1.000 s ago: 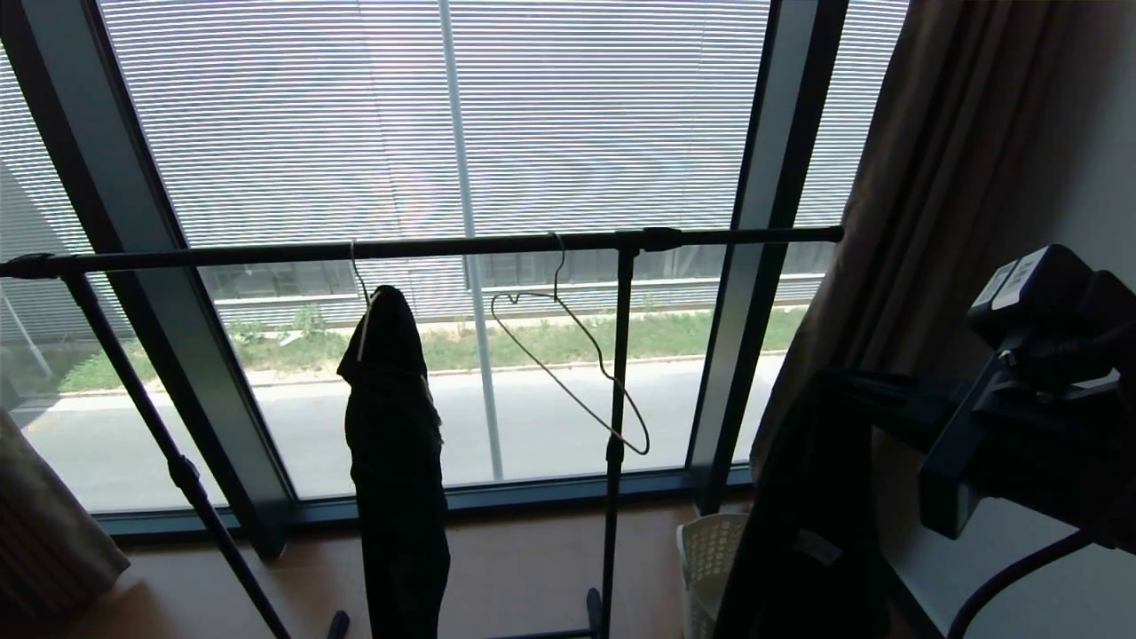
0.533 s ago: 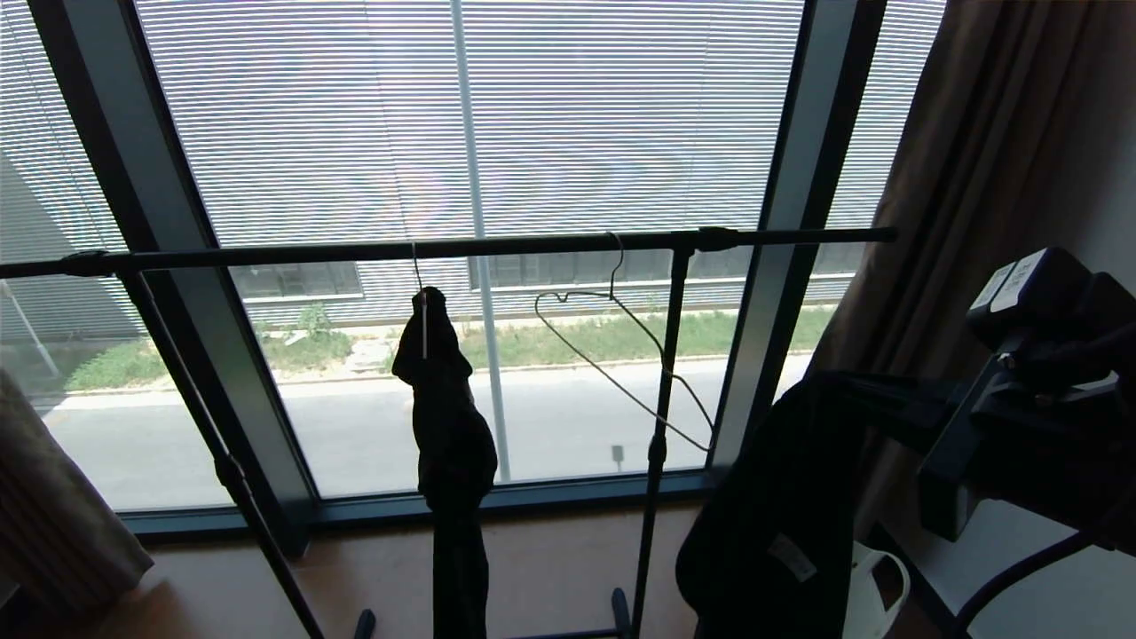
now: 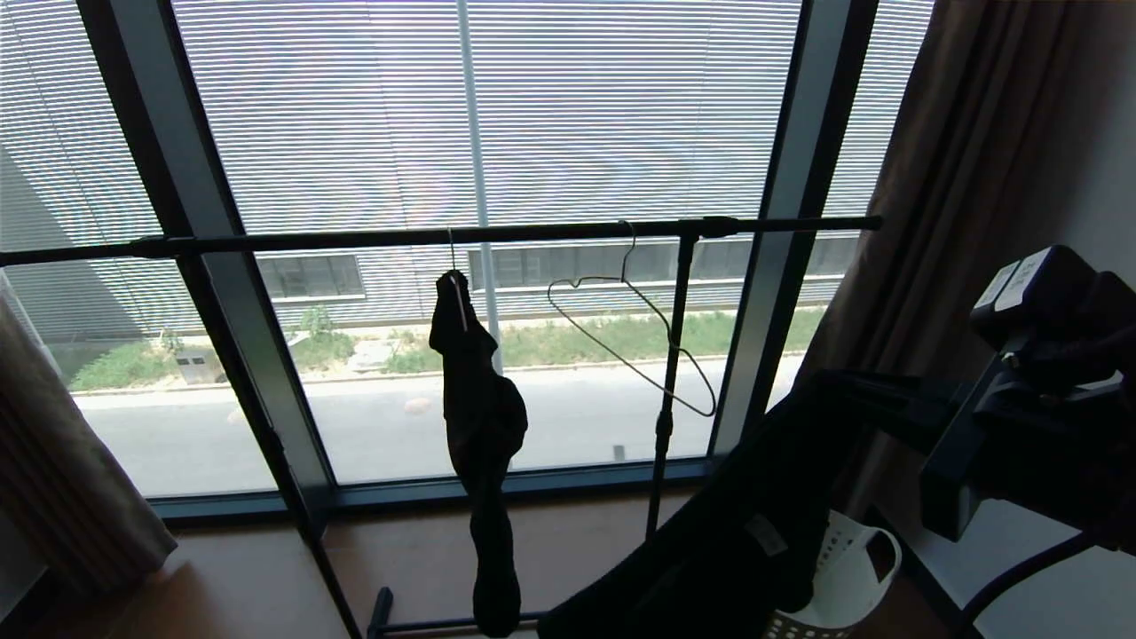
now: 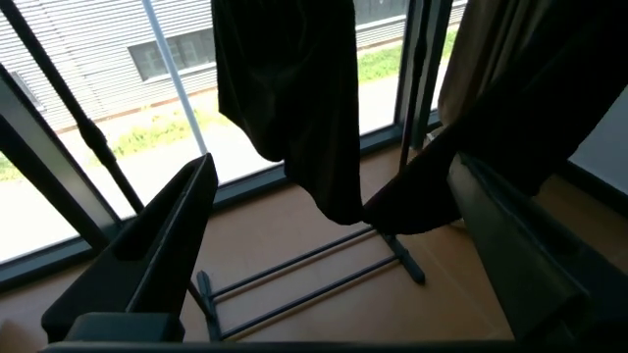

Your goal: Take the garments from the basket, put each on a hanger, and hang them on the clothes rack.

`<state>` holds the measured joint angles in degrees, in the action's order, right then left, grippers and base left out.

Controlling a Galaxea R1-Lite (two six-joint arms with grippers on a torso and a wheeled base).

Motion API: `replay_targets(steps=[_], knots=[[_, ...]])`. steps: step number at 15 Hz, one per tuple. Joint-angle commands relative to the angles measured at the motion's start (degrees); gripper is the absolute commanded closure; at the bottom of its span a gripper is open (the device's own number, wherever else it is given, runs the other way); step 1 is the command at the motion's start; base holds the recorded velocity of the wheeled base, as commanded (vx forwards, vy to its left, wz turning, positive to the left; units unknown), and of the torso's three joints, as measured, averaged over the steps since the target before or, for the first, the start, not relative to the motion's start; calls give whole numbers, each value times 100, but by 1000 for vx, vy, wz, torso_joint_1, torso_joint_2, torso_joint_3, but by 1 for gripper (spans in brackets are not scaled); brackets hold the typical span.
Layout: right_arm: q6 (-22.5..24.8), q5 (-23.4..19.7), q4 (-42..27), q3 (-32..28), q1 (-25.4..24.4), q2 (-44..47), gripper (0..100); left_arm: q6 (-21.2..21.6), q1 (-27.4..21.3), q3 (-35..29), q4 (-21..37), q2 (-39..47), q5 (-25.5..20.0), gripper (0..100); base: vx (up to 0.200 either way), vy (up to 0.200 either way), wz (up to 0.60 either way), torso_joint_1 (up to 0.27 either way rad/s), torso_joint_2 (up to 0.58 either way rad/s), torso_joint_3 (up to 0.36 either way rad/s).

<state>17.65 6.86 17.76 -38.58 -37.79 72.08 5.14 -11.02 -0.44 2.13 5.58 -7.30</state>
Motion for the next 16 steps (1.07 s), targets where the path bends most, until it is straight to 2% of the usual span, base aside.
replay_targets(steps=[1,8,11,14,15,16], knots=[[1,-1,-1,0,0,16,100,4,3,0,-2,4,1,0,0,200,0,2,-7,-2],[72,-1,-1,105,-9,87,100,22,3,0,-2,4,-8,0,0,0,0,0,0,0],[98,52,-18,114,-9,104,100,215,3,0,6,118,-17,0,0,0,0,0,0,0],[98,219,-1,18,-9,350,100,66,258,9,-11,1059,-17,0,0,0,0,0,0,0],[54,439,8,-114,-18,456,100,39,214,-290,-64,1569,-140,0,0,0,0,0,0,0],[-7,474,8,-185,-18,473,100,-13,223,-668,-73,2052,-324,0,0,0,0,0,0,0]])
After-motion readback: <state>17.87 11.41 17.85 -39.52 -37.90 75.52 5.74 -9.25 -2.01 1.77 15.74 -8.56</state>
